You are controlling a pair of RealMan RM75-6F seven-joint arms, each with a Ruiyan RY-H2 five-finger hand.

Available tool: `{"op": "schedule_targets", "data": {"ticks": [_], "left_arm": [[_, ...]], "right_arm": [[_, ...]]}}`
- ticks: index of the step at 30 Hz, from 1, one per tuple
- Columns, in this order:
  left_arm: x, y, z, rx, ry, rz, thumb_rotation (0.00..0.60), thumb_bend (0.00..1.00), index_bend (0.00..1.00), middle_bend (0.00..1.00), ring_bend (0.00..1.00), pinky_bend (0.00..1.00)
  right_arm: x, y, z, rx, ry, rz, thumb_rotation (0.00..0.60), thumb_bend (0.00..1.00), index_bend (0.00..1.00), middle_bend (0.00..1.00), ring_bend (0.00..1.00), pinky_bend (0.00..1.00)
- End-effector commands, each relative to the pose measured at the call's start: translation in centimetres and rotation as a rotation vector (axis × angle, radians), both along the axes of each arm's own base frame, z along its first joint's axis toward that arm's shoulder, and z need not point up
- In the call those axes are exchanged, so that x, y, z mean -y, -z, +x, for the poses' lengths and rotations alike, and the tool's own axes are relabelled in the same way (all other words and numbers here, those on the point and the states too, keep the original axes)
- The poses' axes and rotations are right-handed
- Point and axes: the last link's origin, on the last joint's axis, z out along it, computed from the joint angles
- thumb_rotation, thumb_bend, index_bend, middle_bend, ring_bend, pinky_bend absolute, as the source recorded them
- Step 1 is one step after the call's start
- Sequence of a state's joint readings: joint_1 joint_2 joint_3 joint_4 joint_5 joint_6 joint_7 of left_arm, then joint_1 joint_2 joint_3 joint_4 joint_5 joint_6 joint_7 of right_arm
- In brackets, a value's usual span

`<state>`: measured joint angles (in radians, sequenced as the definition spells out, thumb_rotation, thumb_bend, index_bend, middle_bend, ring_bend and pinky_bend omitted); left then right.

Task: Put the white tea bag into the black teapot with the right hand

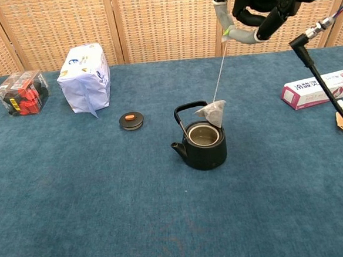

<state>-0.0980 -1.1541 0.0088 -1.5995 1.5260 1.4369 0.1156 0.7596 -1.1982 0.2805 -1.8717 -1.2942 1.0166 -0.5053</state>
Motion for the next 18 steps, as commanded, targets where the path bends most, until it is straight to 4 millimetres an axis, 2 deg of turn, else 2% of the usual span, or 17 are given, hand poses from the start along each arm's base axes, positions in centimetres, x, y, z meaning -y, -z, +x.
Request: {"op": "schedule_targets", "data": {"ticks": [1,18], "left_arm": [[0.0,0.0,-0.1,0.0,-0.004,0.002,0.6,0.41,0.0,0.0,0.0,0.0],[0.2,0.3,-0.6,0.0,-0.02,-0.006,0.6,0.41,0.0,0.0,0.0,0.0]], "right_arm": [[0.0,0.3,0.1,-0.014,0.005,0.008,0.581,0.66,0.63,0.9,0.91,0.99],[0.7,2.2,-0.6,-0.04,0.047,0.047,0.582,0.66,0.63,0.9,0.91,0.99]]}}
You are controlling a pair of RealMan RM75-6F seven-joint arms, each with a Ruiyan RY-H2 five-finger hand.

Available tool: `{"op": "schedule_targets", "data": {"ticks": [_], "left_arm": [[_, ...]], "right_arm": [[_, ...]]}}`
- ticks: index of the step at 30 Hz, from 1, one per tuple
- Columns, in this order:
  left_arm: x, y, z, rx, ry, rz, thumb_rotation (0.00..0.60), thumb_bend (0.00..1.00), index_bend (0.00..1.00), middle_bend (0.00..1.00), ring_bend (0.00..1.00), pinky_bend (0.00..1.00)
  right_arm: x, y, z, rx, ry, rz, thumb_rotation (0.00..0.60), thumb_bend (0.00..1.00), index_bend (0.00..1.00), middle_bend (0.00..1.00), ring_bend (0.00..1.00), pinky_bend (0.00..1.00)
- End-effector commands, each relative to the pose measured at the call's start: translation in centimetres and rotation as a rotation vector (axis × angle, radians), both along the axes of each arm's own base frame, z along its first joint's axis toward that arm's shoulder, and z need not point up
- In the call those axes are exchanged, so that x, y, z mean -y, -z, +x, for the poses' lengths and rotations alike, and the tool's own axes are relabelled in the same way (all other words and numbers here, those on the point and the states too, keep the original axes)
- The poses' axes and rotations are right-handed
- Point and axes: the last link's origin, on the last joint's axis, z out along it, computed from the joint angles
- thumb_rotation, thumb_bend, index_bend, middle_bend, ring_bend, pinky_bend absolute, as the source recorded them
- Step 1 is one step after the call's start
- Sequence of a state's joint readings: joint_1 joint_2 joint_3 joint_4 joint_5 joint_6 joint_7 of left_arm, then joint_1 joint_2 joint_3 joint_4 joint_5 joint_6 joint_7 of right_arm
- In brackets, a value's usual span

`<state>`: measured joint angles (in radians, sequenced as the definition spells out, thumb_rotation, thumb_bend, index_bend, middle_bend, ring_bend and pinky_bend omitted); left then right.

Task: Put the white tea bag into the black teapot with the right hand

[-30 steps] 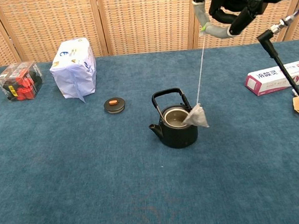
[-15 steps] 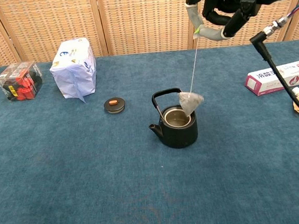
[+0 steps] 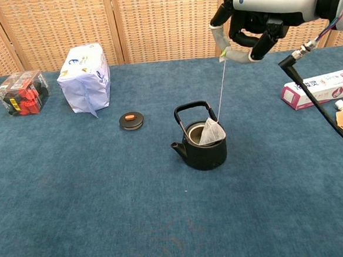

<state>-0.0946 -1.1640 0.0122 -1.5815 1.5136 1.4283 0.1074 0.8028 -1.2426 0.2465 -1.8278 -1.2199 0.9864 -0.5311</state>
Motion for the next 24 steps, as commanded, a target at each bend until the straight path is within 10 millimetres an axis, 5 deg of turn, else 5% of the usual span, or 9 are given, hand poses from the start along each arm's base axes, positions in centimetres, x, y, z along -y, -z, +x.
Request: {"op": "schedule_targets", "data": {"ticks": [1,15,24], "left_arm": [[0.0,0.0,0.0,0.0,0.001,0.0,0.6,0.41,0.0,0.0,0.0,0.0],[0.0,0.1,0.0,0.002,0.001,-0.002,0.6,0.41,0.0,0.0,0.0,0.0],[0.2,0.0,0.0,-0.001,0.0,-0.002,0.6,0.41,0.0,0.0,0.0,0.0]], "right_arm": [[0.1,0.2,-0.2,-0.001,0.007,0.005,0.581,0.66,0.63,0.9,0.91,0.99],[-0.5,1.2,-1.7,-0.028,0.019,0.013,0.584,0.66,0.63,0.89,0.91,0.99],[-2.9,3.5,-3.2,-0.071,-0.023,0.058,0.582,0.66,0.63,0.88,0.91,0.99]]}}
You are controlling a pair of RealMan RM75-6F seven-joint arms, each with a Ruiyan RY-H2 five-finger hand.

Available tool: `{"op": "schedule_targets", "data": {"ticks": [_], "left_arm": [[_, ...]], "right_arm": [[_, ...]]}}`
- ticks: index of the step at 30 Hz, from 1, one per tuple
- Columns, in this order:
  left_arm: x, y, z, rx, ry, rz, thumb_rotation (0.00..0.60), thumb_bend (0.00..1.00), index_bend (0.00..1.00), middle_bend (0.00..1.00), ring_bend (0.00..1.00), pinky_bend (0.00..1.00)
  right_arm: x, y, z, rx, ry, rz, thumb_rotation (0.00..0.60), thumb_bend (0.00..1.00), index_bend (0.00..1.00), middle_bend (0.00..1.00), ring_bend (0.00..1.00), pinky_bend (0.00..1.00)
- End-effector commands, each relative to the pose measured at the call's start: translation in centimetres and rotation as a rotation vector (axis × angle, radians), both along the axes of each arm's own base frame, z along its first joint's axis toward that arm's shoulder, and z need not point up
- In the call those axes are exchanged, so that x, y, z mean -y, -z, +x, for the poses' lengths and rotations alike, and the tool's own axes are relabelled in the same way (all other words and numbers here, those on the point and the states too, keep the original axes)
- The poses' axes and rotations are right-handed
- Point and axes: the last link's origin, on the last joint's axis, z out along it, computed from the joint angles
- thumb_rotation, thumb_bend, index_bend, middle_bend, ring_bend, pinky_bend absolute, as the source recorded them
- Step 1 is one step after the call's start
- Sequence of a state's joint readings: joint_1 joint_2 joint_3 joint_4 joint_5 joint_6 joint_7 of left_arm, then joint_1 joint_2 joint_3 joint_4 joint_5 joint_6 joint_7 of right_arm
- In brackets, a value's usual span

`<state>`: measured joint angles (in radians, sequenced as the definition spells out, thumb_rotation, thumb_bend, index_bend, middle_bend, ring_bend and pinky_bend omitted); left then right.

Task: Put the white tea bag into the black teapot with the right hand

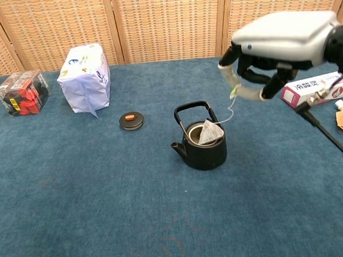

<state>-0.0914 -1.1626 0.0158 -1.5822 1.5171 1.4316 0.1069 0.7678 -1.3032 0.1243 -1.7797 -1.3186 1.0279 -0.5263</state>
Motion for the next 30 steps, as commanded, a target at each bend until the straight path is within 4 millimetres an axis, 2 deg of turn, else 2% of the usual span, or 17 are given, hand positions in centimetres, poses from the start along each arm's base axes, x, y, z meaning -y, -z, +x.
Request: {"op": "schedule_targets", "data": {"ticks": [1,9,13,15,17,20,23,30], "left_arm": [[0.0,0.0,0.0,-0.001,0.001,0.0,0.6,0.41,0.0,0.0,0.0,0.0],[0.0,-0.1,0.1,-0.002,0.002,0.003,0.6,0.41,0.0,0.0,0.0,0.0],[0.1,-0.1,0.0,-0.004,-0.002,0.002,0.6,0.41,0.0,0.0,0.0,0.0],[0.1,-0.2,0.0,-0.004,-0.003,0.003,0.6,0.41,0.0,0.0,0.0,0.0],[0.2,-0.2,0.0,-0.005,-0.004,0.003,0.6,0.41,0.0,0.0,0.0,0.0],[0.2,-0.1,0.0,-0.005,-0.005,0.001,0.6,0.41,0.0,0.0,0.0,0.0],[0.2,-0.1,0.0,-0.004,-0.004,0.0,0.6,0.41,0.0,0.0,0.0,0.0],[0.2,-0.2,0.0,-0.005,-0.003,0.001,0.6,0.41,0.0,0.0,0.0,0.0]], "right_arm": [[-0.7,0.7,-0.5,-0.011,-0.008,0.015,0.582,0.65,0.63,0.88,0.91,0.99],[-1.8,2.0,-1.0,-0.043,-0.031,0.04,0.583,0.66,0.6,0.88,0.91,0.99],[-2.0,2.6,-1.3,-0.048,-0.028,0.046,0.572,0.65,0.48,0.87,0.91,0.99],[-2.1,2.7,-1.5,-0.059,-0.028,0.044,0.468,0.66,0.42,0.87,0.91,0.99],[-2.1,2.8,-1.6,-0.067,-0.029,0.045,0.277,0.65,0.35,0.87,0.91,0.99],[-2.4,3.0,-1.7,-0.075,-0.031,0.055,0.141,0.65,0.3,0.86,0.91,0.99],[-2.8,3.2,-1.8,-0.088,-0.036,0.068,0.089,0.66,0.25,0.86,0.91,0.99],[-2.7,3.2,-1.7,-0.113,-0.027,0.101,0.081,0.66,0.17,0.87,0.91,0.99]]}}
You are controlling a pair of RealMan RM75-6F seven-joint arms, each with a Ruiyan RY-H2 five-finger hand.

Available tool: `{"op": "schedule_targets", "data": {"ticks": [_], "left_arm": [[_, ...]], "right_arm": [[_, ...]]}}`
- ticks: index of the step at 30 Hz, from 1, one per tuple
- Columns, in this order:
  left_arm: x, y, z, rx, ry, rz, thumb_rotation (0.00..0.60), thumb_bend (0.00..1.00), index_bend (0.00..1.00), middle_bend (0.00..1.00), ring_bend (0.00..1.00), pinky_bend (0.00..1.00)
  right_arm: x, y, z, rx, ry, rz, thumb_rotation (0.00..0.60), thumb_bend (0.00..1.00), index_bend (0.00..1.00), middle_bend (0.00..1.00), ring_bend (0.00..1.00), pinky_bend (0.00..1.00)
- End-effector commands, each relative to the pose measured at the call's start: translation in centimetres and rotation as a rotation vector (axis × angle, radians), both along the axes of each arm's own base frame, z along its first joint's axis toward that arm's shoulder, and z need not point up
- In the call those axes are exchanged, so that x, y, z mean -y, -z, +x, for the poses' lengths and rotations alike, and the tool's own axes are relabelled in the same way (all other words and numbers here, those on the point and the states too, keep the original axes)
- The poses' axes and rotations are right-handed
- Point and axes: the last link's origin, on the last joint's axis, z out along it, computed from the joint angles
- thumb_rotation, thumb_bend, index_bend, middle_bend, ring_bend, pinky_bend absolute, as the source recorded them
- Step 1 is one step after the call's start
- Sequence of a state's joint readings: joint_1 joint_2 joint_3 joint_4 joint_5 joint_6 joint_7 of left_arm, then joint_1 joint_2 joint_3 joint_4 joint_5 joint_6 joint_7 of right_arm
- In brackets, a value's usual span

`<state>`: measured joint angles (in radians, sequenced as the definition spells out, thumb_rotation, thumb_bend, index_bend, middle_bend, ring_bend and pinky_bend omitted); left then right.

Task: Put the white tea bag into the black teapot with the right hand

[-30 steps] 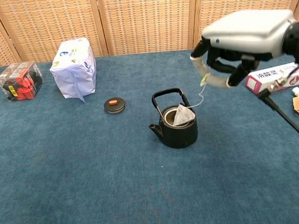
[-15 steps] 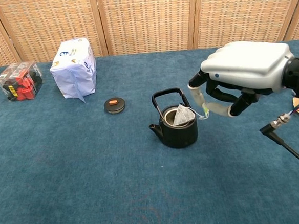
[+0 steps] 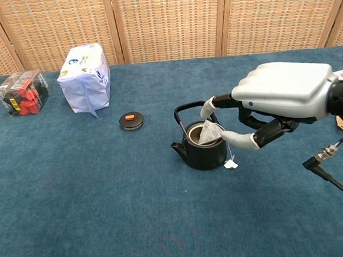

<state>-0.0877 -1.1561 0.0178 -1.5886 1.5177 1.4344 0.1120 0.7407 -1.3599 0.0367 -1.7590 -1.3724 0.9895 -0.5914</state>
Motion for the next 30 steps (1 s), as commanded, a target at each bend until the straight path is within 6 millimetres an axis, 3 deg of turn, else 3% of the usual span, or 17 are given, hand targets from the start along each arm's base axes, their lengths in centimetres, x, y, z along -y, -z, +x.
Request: {"op": "schedule_targets", "data": {"ticks": [1,13,30], "left_arm": [[0.0,0.0,0.0,-0.001,0.0,0.001,0.6,0.41,0.0,0.0,0.0,0.0],[-0.7,-0.8,0.4,-0.018,0.018,0.023,0.6,0.41,0.0,0.0,0.0,0.0],[-0.9,-0.8,0.5,-0.025,0.017,0.016,0.6,0.41,0.0,0.0,0.0,0.0]], "right_arm": [[0.2,-0.1,0.2,-0.01,0.009,0.017,0.078,0.67,0.16,0.88,0.91,0.99],[2.4,0.2,0.5,-0.074,0.095,0.088,0.012,0.75,0.12,0.89,0.91,1.0],[3.5,1.5,-0.8,-0.179,0.133,0.091,0.0,0.76,0.12,0.89,0.92,1.0]]}}
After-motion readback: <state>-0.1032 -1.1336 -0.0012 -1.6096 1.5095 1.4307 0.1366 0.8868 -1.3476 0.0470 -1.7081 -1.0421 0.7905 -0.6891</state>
